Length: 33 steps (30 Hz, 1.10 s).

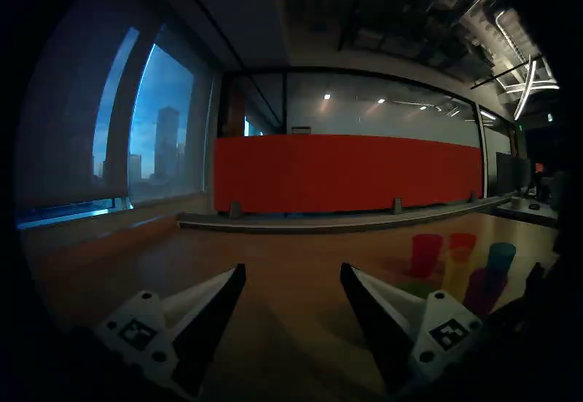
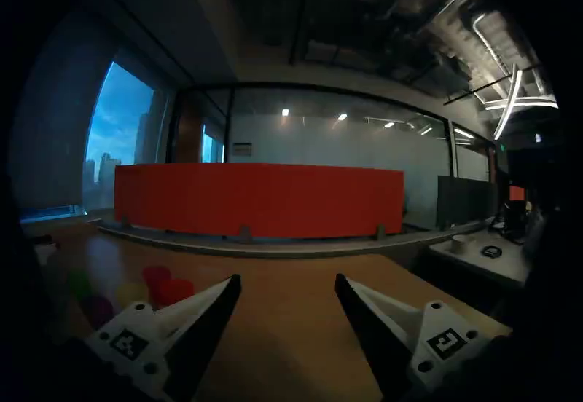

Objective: Pour water

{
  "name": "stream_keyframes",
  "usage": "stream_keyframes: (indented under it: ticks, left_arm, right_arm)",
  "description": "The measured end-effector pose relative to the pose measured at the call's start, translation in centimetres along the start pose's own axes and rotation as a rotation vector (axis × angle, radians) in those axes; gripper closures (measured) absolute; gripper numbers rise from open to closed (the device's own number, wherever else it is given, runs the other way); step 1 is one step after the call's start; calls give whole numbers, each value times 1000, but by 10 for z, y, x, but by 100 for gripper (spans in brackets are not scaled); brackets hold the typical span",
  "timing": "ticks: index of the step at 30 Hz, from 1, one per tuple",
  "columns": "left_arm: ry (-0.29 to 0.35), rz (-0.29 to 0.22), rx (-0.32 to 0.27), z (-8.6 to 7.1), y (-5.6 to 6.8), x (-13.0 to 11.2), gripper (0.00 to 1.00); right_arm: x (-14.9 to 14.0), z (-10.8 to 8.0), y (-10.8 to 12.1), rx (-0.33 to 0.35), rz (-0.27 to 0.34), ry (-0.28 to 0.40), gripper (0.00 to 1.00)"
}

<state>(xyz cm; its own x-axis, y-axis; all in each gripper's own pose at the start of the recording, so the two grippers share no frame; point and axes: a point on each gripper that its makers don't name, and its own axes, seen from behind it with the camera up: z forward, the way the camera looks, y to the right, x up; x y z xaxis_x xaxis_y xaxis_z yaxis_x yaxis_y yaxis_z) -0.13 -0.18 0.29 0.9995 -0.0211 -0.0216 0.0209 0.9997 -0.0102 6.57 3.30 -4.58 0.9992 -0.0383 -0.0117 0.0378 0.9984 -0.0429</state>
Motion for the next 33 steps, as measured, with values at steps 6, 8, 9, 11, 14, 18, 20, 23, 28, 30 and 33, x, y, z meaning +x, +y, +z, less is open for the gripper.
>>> stream_keyframes:
  ticks: [6,8,9,11,14,18,20,23,28,30,33]
  left_arm:
    - [0,0,0,0,0,0,4]
    - [0,0,0,0,0,0,4]
    - [0,0,0,0,0,0,4]
    - [0,0,0,0,0,0,4]
    - [0,0,0,0,0,0,3]
    - [0,0,0,0,0,1,4]
    - [0,0,0,0,0,1,4]
    - [0,0,0,0,0,0,4]
    - [0,0,0,0,0,0,4]
    - [0,0,0,0,0,0,4]
    - [0,0,0,0,0,0,4]
  right_arm:
    - [-3,6,-8,22,-26,14,0]
    - [-3,8,-11,29,-31,25,0]
    - [-2,9,-12,32,-33,30,0]
    - [-2,11,-15,36,-31,44,0]
    - [-3,15,-19,44,-24,60,0]
    - [-2,22,-21,45,-2,78,0]
    - [-3,25,-18,33,13,84,0]
    - [-7,30,-16,14,32,83,0]
    - [-23,35,-19,7,49,57,0]
    - [-30,37,-21,9,52,44,0]
    - [-38,38,-26,13,48,29,0]
